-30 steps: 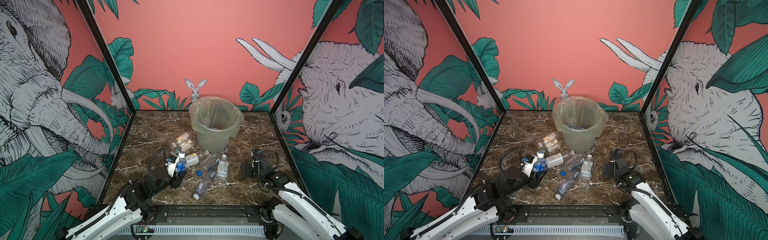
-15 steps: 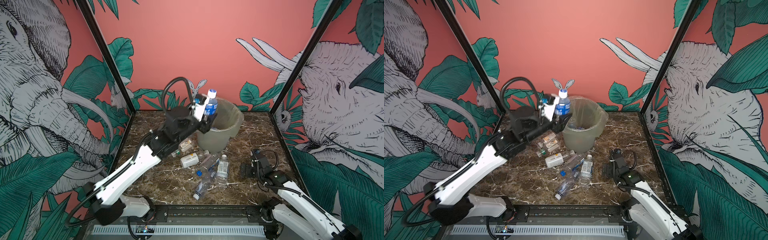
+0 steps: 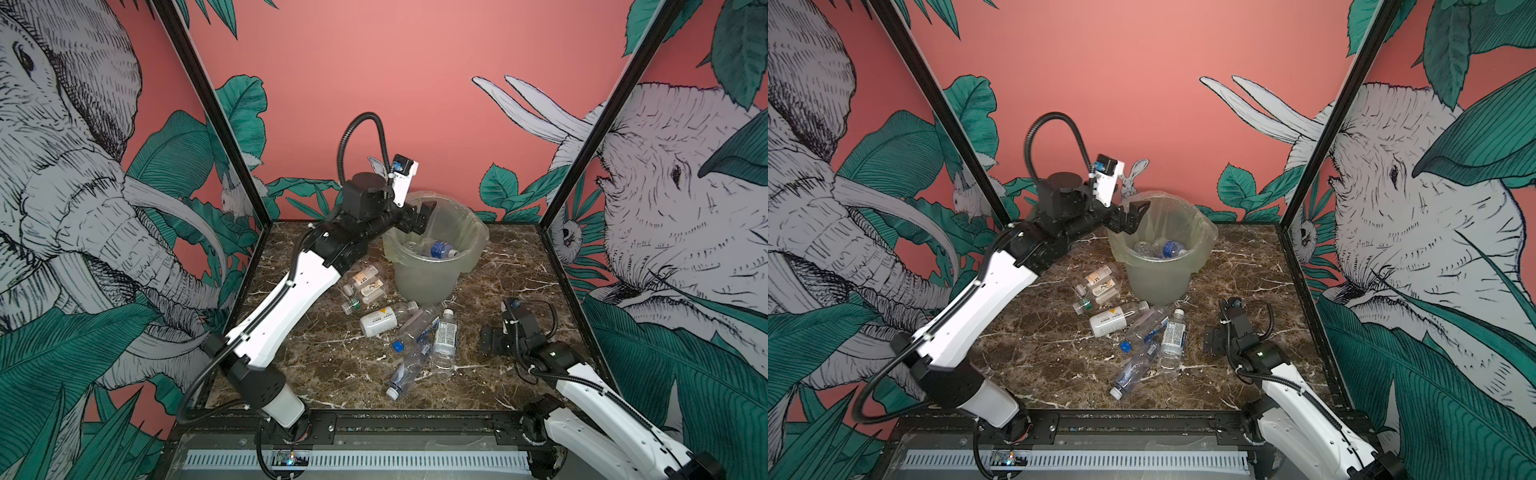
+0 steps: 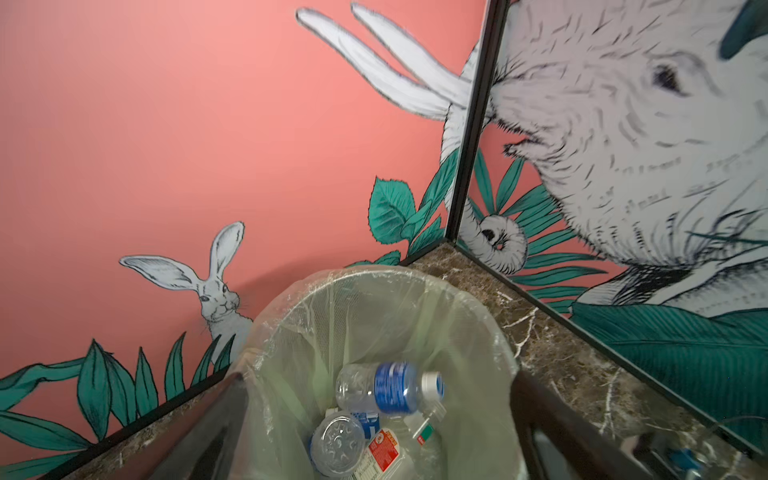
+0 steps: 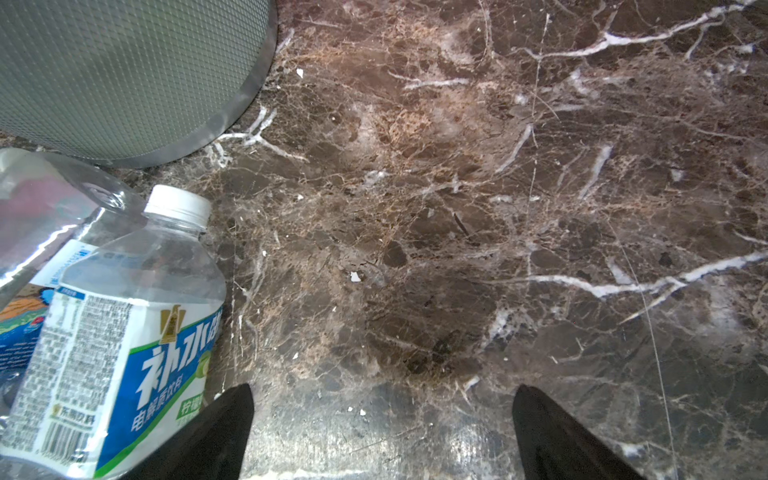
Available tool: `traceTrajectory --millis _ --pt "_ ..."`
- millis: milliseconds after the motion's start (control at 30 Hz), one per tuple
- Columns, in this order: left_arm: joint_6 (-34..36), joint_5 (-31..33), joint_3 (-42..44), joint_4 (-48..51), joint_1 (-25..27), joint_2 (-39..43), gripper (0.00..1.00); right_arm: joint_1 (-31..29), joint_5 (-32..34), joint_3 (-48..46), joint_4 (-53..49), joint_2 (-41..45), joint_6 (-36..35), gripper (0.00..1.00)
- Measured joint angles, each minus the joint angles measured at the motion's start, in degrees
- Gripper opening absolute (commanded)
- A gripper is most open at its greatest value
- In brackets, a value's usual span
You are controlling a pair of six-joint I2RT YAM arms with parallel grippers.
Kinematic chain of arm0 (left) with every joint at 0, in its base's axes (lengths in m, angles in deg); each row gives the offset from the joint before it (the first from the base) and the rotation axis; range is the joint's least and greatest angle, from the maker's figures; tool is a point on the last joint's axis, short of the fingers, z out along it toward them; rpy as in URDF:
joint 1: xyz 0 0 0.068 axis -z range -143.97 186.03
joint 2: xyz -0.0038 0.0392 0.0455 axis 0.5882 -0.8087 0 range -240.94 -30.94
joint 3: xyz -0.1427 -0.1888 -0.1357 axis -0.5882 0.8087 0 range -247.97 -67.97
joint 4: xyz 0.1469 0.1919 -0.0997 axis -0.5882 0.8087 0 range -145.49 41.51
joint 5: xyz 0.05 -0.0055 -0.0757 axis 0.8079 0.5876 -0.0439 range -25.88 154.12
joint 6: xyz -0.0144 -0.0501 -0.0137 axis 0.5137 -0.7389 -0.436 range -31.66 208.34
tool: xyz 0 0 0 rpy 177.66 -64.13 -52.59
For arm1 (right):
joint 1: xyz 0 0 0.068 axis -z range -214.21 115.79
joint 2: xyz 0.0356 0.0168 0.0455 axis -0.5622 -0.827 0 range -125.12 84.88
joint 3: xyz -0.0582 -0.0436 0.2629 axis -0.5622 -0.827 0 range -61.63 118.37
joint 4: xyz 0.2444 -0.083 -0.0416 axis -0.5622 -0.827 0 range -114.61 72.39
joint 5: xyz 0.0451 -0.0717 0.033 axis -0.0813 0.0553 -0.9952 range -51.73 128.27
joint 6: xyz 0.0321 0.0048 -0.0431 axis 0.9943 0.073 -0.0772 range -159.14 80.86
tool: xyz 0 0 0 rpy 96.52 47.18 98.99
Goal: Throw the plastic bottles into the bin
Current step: 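Withdraw the empty left gripper from the bin toward the bottles, then move the right gripper over the clear white-capped bottle beside the bin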
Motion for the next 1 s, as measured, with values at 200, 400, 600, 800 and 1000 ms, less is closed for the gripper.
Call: traceTrajectory --millis 200,400,600,800,1000 --pt "-0.4 0.6 12.6 -3.6 0.1 14.4 1.0 0.0 -0.3 0.0 0.0 -0.3 0.0 0.99" --pt "-0.4 3.6 24.6 -1.9 0.1 18.8 1.0 0.0 -0.4 0.6 -1.2 -1.4 0.1 0.99" --pt "-1.2 6.4 37.4 -0.3 0.1 25.3 1.0 -0.1 -0.6 4.9 -4.3 -2.5 1.1 0.99" --pt "-4.7 8.3 48.2 0.4 0.1 33.0 1.0 -1.6 -1.0 12.5 -8.7 -7.5 2.8 0.99" --pt "-9.3 8.9 59.2 1.7 0.1 36.3 0.99 -4.4 -1.9 17.9 -12.8 -11.3 4.7 0.99"
